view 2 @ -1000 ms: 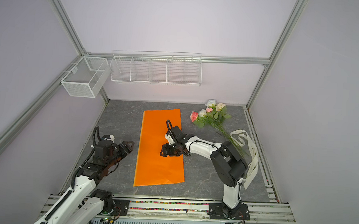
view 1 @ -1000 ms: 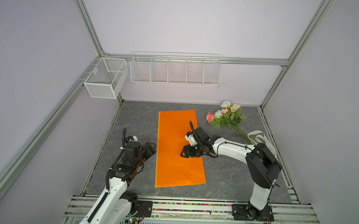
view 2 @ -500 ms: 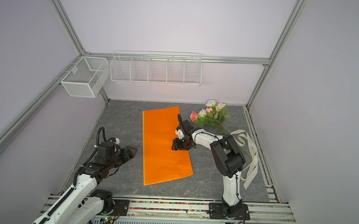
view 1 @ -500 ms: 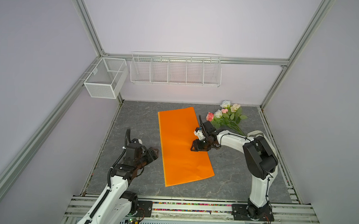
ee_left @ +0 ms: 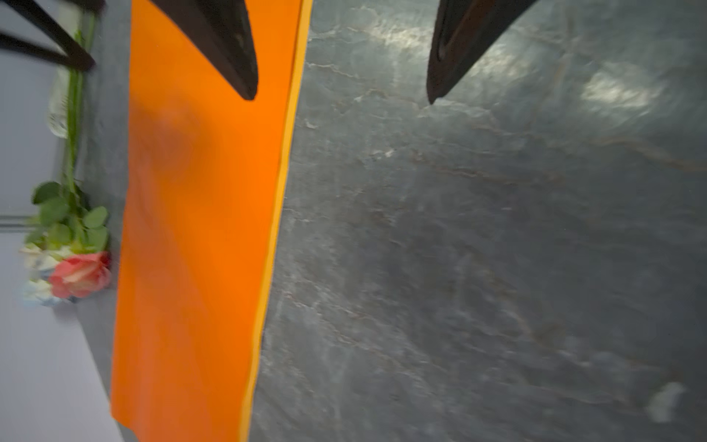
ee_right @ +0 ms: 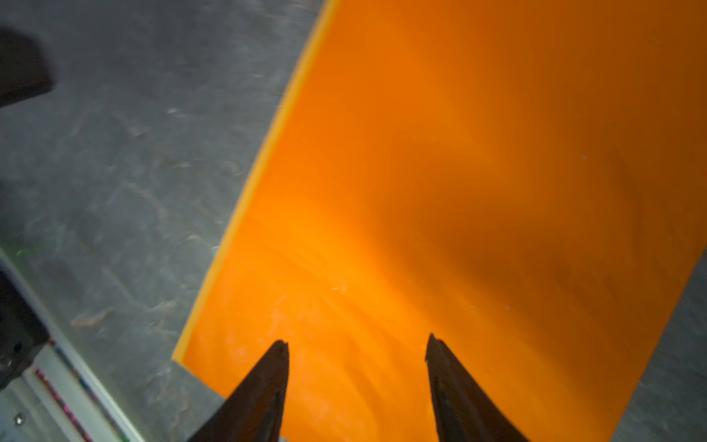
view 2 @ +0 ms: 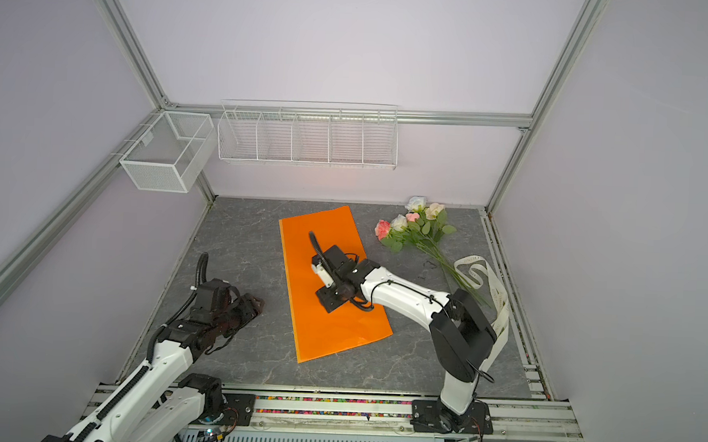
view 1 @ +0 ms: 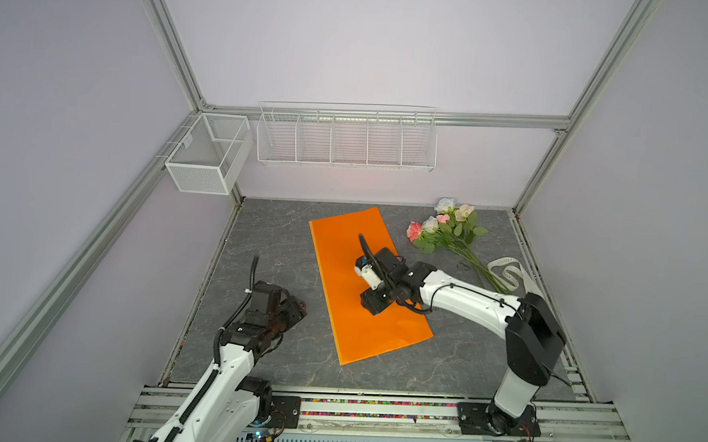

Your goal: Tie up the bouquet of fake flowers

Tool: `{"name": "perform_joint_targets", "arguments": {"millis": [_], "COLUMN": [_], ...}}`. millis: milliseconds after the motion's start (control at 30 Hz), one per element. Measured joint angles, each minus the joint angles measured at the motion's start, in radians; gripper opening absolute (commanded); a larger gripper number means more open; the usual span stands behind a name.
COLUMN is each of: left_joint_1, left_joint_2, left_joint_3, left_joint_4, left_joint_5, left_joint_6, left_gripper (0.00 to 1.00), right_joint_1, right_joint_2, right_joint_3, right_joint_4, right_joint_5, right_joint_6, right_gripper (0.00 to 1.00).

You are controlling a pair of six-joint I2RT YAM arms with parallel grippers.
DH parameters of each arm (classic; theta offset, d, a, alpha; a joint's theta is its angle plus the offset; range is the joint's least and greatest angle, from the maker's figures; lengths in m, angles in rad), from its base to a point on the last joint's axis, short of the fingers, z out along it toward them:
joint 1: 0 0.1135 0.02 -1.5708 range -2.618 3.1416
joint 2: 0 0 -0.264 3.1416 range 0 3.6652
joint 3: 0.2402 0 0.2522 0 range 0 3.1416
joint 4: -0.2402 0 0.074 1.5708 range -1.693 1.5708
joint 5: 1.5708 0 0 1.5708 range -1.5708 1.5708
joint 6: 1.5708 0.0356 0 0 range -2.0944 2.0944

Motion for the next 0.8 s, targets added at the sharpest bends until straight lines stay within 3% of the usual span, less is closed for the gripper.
{"name": "perform_joint_targets", "arguments": {"millis": [100, 267, 667, 800], "left_joint_1": [0.004, 0.005, 0.006, 0.006], "left_joint_2": [-0.044, -0.118, -0.218, -0.231], "left_joint_3": [0.002, 0.034, 0.039, 0.039], "left_joint_4": [-0.058, -0.14, -0.201, -0.209], "left_joint_5": [-0.093, -0.229, -0.361, -0.37], "left_joint_6": [-0.035, -0.074, -0.09, -0.089], "left_gripper": [0.72, 0.73, 0.73, 0.73], "right_joint_1": [0.159, 0.259, 0.274, 0.276], "right_joint_2": [0.006, 0.1, 0.231, 0.25], "right_joint_3": [-0.018, -0.026, 0.022, 0.031], "right_joint_4": [0.025, 0.021, -0.001, -0.015], "right_joint_5": [0.045, 0.109, 0.131, 0.137], "right_joint_6": [0.002, 0.042, 0.093, 0.1], "right_gripper": [0.57, 0.57, 0.63, 0.6]}}
